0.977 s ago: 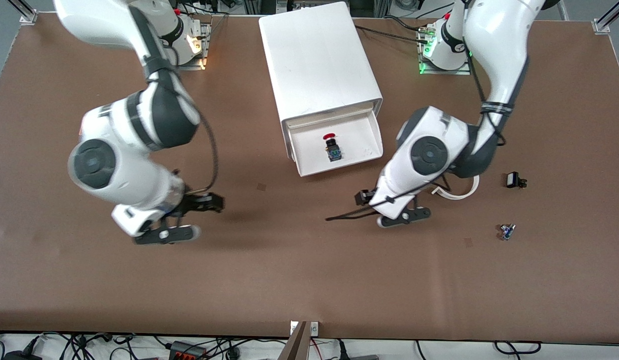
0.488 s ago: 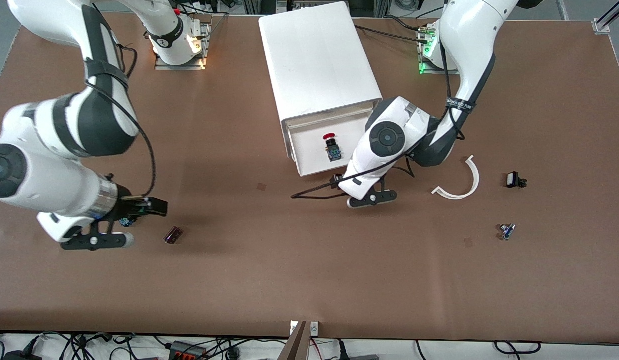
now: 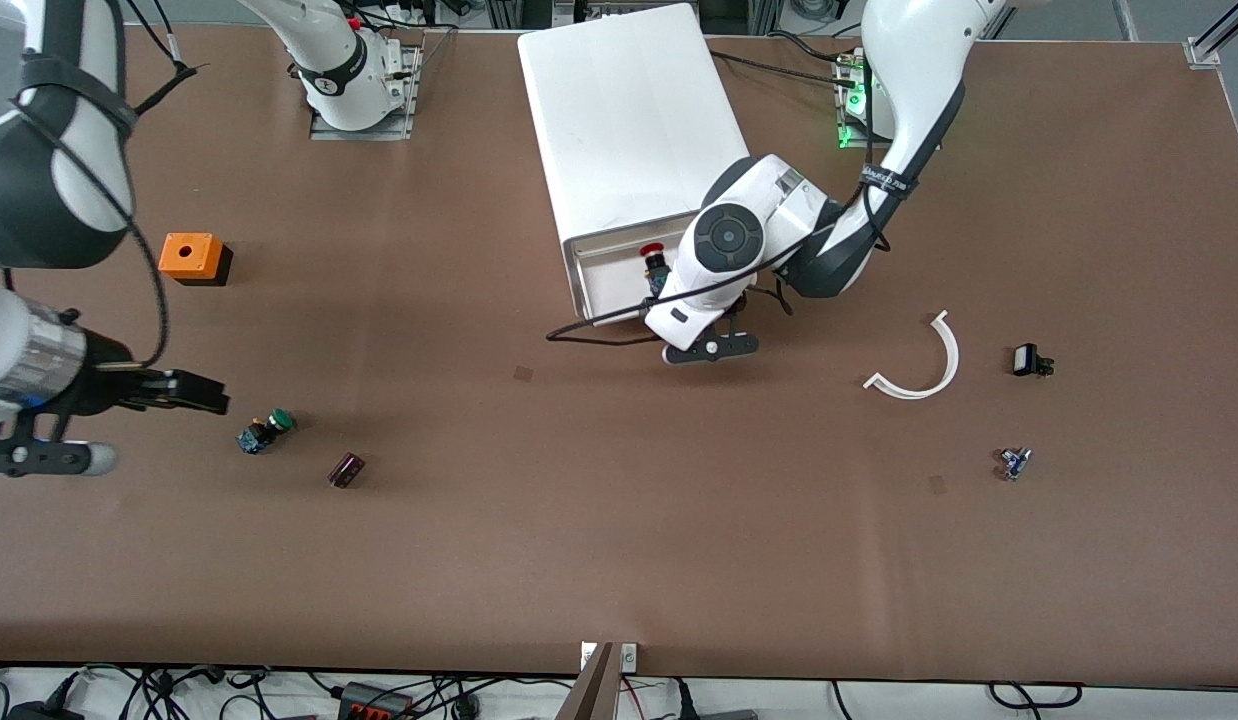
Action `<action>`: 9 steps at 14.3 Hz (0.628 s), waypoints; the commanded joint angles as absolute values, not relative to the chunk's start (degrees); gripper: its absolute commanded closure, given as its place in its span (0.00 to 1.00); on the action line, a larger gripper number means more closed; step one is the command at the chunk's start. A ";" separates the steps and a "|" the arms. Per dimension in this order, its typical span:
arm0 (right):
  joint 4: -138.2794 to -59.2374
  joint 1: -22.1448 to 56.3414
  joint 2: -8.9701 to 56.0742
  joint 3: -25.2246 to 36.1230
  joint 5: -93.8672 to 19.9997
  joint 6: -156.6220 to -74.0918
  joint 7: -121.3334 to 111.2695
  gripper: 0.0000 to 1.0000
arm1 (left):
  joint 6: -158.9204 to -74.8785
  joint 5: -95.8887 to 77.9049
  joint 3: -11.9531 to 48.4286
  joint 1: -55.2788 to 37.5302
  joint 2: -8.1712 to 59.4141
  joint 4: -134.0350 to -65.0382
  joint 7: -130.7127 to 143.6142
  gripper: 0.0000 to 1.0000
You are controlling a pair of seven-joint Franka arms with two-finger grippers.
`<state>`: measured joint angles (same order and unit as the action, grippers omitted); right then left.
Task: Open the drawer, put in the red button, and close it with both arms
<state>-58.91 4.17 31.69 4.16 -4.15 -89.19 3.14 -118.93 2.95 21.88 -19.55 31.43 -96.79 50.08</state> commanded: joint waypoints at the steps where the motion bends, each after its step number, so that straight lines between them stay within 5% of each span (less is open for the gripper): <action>1: -60.20 0.54 28.93 3.52 -3.69 -87.72 -2.36 0.00 | -116.46 2.37 24.08 -19.07 29.35 -99.14 50.54 0.00; 9: -78.65 -1.85 14.33 2.99 0.88 -88.24 -4.48 0.00 | -115.05 2.29 26.54 -18.72 29.53 -100.20 50.45 0.00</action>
<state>-71.20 -2.07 19.12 3.72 -0.75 -87.02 -3.31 -115.93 2.95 25.61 -19.45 31.22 -98.55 50.32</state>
